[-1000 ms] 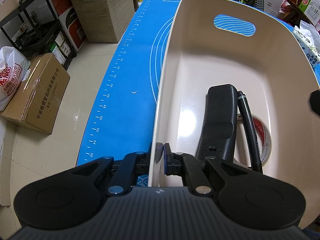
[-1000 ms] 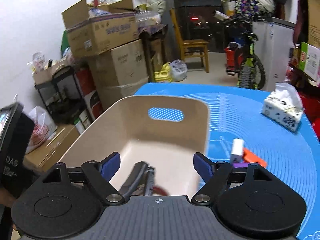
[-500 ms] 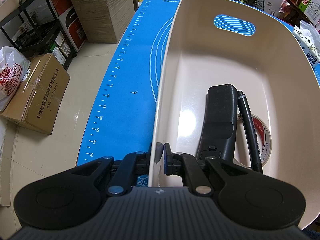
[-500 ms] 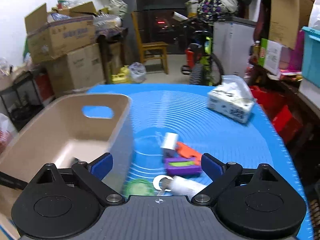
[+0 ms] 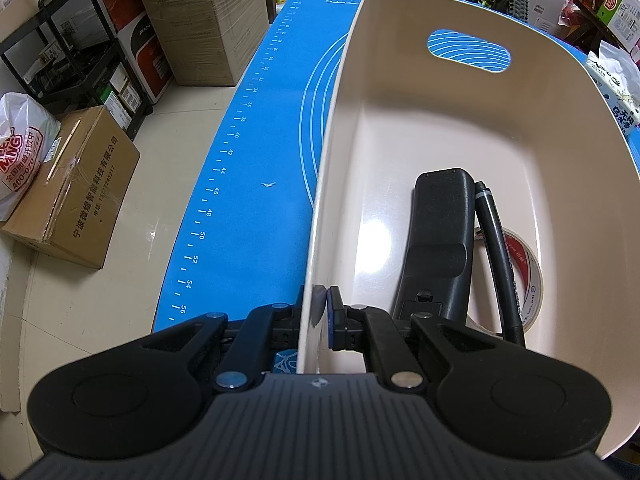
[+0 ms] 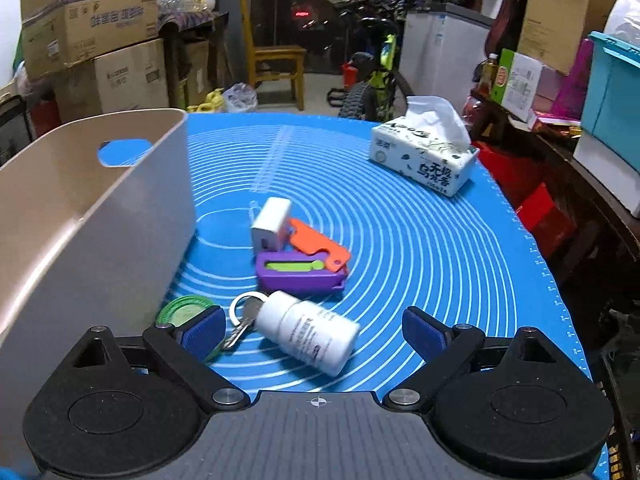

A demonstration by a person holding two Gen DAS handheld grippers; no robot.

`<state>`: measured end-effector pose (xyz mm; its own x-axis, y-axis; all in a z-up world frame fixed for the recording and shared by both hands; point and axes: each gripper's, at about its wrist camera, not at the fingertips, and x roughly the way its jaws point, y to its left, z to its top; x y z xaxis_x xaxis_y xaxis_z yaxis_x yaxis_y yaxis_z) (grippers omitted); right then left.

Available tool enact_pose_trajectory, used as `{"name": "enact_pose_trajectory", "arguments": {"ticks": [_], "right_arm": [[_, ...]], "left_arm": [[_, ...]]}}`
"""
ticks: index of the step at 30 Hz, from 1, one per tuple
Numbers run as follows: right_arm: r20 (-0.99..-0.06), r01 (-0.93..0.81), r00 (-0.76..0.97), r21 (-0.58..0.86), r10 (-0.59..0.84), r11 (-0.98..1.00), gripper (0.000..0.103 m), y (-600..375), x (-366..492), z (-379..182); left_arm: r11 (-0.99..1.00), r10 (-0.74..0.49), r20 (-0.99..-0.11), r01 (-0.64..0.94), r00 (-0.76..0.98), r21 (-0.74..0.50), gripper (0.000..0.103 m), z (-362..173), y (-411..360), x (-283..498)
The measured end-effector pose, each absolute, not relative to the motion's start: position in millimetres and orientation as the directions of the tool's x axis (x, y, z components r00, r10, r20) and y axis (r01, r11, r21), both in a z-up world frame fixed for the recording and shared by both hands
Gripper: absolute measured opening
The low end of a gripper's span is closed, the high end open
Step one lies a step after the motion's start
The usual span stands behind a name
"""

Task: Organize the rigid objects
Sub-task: 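Move the right gripper back and grasp the white pill bottle, then carry the pill bottle into the basket and release it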

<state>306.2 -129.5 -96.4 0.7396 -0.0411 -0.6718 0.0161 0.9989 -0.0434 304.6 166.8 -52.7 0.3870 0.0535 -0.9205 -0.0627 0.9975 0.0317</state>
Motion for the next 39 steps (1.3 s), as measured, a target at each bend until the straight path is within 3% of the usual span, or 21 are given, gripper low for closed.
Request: {"name": "enact_pose_trajectory", "arguments": {"ticks": [10,18,21,24,25,39], "right_arm": [[-0.688,0.085,0.722,-0.020,-0.076,0.996,0.095,-129.6,333.3,-121.8],[-0.727,0.234,0.679,0.083,-0.102,0.969,0.094,-137.8,346.4,-134.5],[-0.725,0.252,0.679,0.082,-0.115,0.964,0.090,-137.5,345.8,-136.8],[-0.709,0.228,0.698,0.088,-0.099,0.970,0.077,-135.4,342.7,-134.4],[-0.707,0.214,0.702,0.089,-0.090,0.973,0.069,-134.0,342.2,-133.5],[-0.657,0.140,0.749,0.035,-0.083,0.990,0.069,-124.8,325.4,-114.2]], "left_arm": [[0.998,0.054,-0.921,-0.062,0.387,0.032,0.009,-52.6,167.7,304.3],[0.998,0.055,-0.921,-0.062,0.387,0.034,0.009,-52.3,168.1,304.3],[0.998,0.055,-0.920,-0.062,0.387,0.034,0.009,-52.3,168.0,304.3],[0.998,0.055,-0.920,-0.062,0.387,0.033,0.009,-52.4,167.9,304.3],[0.998,0.055,-0.921,-0.062,0.387,0.033,0.009,-52.3,167.9,304.4],[0.998,0.050,-0.921,-0.062,0.387,0.028,0.009,-52.3,169.6,303.3]]}}
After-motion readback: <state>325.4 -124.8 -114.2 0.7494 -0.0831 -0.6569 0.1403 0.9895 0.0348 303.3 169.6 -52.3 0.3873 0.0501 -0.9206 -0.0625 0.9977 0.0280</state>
